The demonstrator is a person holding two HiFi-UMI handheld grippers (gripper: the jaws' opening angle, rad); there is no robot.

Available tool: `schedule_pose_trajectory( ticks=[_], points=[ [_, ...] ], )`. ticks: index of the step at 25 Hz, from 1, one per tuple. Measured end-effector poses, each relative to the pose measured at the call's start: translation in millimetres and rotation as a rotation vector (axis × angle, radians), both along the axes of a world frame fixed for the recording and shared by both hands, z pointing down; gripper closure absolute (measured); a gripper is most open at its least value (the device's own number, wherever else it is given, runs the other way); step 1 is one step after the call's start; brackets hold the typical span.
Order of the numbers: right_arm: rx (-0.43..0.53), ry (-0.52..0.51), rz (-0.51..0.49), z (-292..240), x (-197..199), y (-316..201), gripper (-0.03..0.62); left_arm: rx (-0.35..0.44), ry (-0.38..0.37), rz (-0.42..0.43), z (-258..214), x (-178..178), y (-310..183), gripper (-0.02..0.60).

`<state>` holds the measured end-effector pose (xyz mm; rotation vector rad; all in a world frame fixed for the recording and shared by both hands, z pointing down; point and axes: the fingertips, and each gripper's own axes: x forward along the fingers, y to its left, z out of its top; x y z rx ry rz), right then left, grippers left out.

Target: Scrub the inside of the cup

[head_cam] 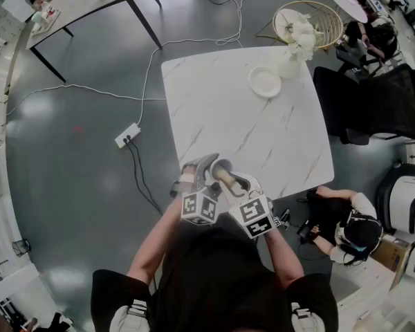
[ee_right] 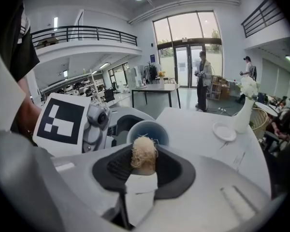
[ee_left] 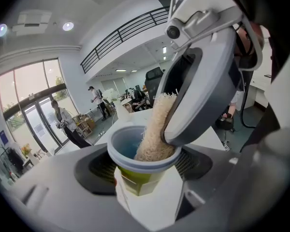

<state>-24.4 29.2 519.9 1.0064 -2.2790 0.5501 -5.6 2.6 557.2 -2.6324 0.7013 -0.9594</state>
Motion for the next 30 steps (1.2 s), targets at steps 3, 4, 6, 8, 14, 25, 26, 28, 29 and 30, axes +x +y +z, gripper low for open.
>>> schedule_pose_trajectory(
  ticks=[3, 4, 6, 8, 14, 25, 26, 28, 29, 30],
  points=[
    [-0.008, 0.02, 0.003, 5, 6, -2, 0.485, -0.008, -0.01, 0.007, -4, 1, 1, 0.221],
    [-0.009, 0.02, 0.007, 5, 8, -3, 0.485, -0.01, -0.01, 0.009, -4, 2, 2, 0.221],
    [-0.003, 0.017, 0.018, 4, 11, -6, 0.485, -0.011, -0.006, 0.011, -5, 3, 2, 0.221],
    [0.007, 0.012, 0.033, 2, 13, -9, 0.485, -0.012, -0.002, 0.011, -5, 4, 2, 0.221],
    [0.028, 0.0, 0.051, -7, 16, -17, 0.485, -0.014, 0.009, 0.02, -7, 9, 3, 0.221],
    [0.042, -0.017, -0.004, -11, 1, -7, 0.485, -0.032, 0.009, 0.01, 1, 8, 4, 0.221],
    [0.036, -0.018, -0.011, -10, 0, -5, 0.485, -0.032, 0.007, 0.006, 2, 7, 3, 0.221],
    [0.023, -0.014, -0.023, -5, -2, -1, 0.485, -0.03, 0.004, -0.002, 2, 5, 1, 0.221],
    [0.017, -0.007, -0.026, -2, -1, 1, 0.485, -0.029, 0.002, -0.003, 4, 4, 1, 0.221],
    [0.012, 0.001, -0.027, 1, 0, 2, 0.485, -0.029, 0.001, -0.003, 5, 4, 1, 0.221]
  ],
)
